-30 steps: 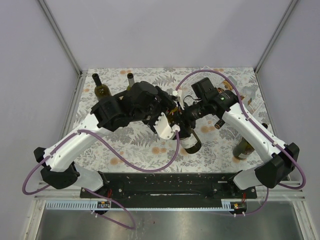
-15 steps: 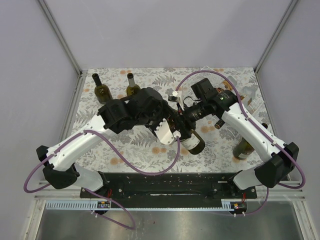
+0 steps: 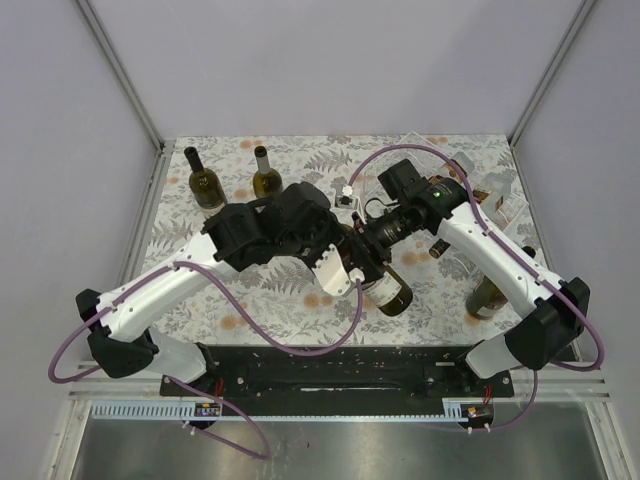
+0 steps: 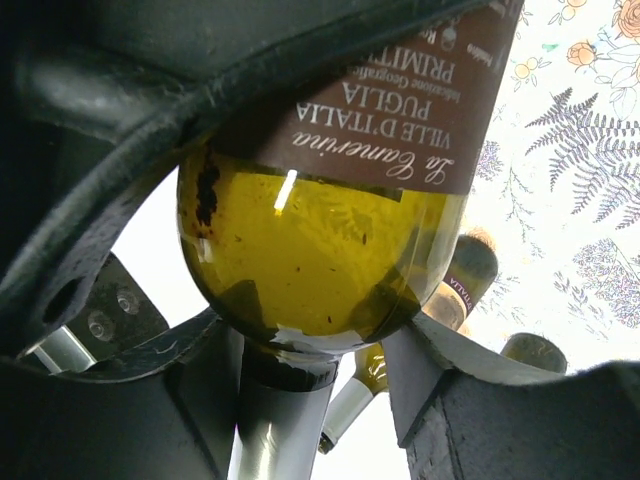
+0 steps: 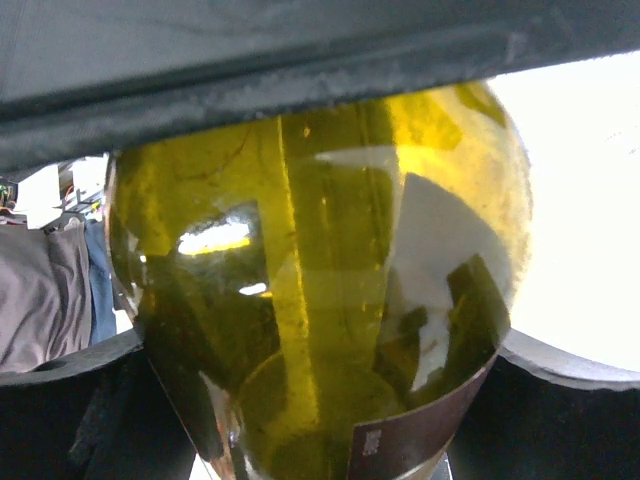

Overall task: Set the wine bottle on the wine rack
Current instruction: Pick up the wine bottle from the center of the board.

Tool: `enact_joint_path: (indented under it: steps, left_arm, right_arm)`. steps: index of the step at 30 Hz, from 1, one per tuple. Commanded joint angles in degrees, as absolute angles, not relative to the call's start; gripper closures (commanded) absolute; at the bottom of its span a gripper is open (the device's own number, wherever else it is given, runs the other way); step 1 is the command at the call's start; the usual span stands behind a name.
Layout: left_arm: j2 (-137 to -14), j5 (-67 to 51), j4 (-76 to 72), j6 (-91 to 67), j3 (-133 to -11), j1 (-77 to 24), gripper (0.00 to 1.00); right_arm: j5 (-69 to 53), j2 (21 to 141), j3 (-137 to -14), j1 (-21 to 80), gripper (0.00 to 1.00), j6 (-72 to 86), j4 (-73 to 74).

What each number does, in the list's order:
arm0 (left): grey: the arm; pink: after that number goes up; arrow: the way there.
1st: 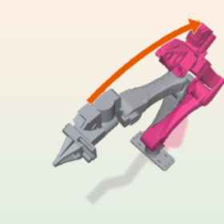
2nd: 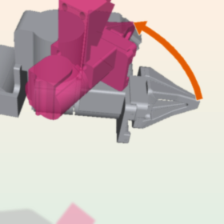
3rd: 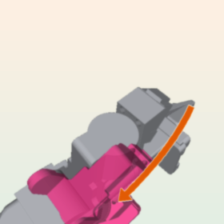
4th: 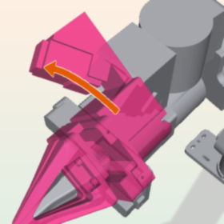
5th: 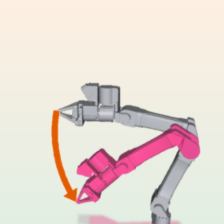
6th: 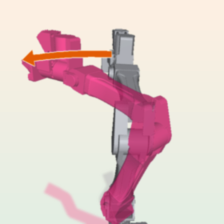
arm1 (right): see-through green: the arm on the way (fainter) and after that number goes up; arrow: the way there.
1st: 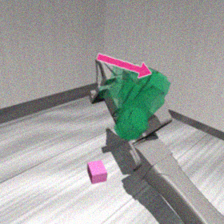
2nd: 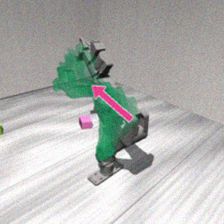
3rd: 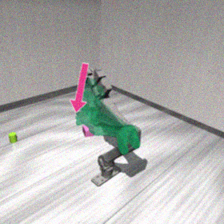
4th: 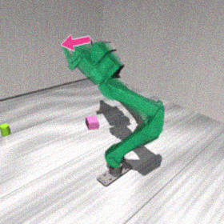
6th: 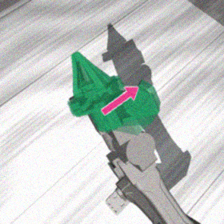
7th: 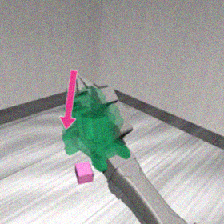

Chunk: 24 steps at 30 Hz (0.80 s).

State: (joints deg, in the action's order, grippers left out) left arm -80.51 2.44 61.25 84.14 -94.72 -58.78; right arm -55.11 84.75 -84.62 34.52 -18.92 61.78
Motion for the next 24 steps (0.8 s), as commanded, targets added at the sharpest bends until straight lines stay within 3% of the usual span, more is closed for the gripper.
enact_joint_path:
  steps: [1, 5, 8, 9, 21, 24]
  left_arm:
    - [-81.6, -0.7, 65.7, 83.1, -92.6, -60.5, 0.59]
    - [-82.1, -0.3, 65.9, 82.9, -92.0, -60.8, 0.69]
    - [-82.2, 1.8, 66.1, 83.0, -91.2, -61.0, 0.97]
    - [-82.1, 2.3, 65.9, 82.8, -90.8, -61.0, 1.0]
    - [-81.2, 2.0, 66.7, 80.2, -90.2, -61.1, 1.0]
    - [-81.3, 2.6, 67.3, 79.3, -90.3, -61.2, 1.0]
  right_arm:
    - [-61.3, 83.8, -89.3, 33.3, 1.0, -19.0, 56.4]
    - [-61.6, 83.5, -89.5, 33.1, 1.0, -19.2, 56.7]
    - [-61.3, 83.7, -90.1, 32.8, 1.0, -20.2, 58.1]
    - [-61.2, 83.7, -90.3, 32.8, 1.0, -20.6, 58.8]
    - [-60.9, 85.3, -93.8, 32.7, 1.0, -26.3, 67.0]
    - [-61.3, 86.0, -95.3, 32.7, 0.96, -29.4, 70.9]
